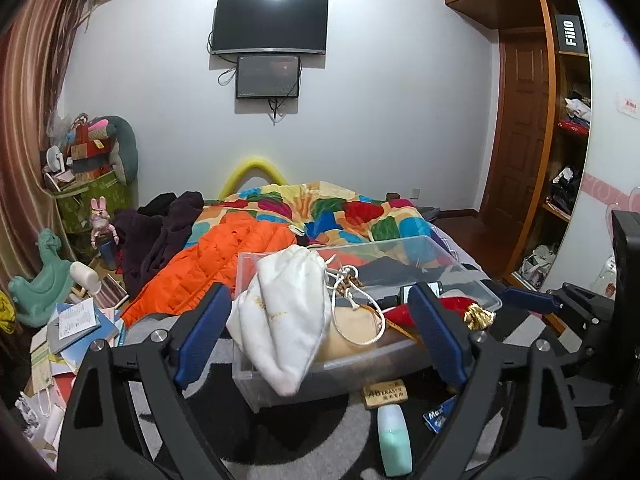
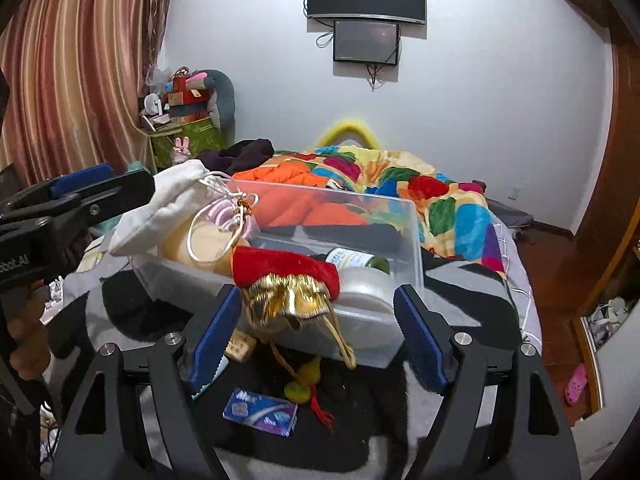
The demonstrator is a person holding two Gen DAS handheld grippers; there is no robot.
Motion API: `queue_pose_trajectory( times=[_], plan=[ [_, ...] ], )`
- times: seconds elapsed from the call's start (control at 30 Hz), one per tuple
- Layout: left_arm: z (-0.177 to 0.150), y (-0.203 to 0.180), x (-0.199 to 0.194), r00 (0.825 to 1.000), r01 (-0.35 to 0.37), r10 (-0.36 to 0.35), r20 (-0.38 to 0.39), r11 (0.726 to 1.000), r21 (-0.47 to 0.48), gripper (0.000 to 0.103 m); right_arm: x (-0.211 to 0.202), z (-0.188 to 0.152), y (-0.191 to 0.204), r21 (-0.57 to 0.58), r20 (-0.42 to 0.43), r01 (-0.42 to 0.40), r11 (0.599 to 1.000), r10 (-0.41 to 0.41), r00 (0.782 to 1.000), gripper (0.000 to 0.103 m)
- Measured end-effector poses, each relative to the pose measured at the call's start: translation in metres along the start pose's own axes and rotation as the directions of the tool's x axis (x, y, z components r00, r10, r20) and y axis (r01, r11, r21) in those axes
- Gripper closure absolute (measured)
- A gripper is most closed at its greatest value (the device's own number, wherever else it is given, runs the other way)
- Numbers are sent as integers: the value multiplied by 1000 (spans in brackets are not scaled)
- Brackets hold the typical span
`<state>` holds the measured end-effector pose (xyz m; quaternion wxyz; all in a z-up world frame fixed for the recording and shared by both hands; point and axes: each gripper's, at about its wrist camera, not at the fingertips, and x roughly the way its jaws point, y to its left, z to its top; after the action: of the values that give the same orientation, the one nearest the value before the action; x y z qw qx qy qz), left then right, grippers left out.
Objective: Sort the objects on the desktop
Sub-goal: 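Drop the white pouch into the box with the left tool while the right tool drops the red pouch in, then grasp the mint-green bottle with the left tool while the right tool grasps the yellow gourd charm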
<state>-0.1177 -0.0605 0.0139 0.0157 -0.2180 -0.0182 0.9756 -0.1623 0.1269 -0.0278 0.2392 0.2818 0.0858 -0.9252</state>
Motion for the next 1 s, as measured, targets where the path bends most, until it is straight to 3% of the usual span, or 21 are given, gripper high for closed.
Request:
queue_pose_trajectory(
  times=[0.13, 0.6, 1.0],
  plan=[
    [-4, -1, -7, 1000, -7, 7, -18, 1000, 6, 9, -6, -5, -4, 5, 0, 6, 1000, -6, 1000, 21],
    [-28, 2, -21, 992, -3, 0, -127, 1000, -23, 9, -29, -30, -13, 0, -18, 22, 1000, -22, 1000, 21],
    [-65, -19, 10, 955, 54, -63, -289, 998, -38, 9, -15, -61, -35, 81, -102, 39, 996, -31, 994, 21]
  ],
)
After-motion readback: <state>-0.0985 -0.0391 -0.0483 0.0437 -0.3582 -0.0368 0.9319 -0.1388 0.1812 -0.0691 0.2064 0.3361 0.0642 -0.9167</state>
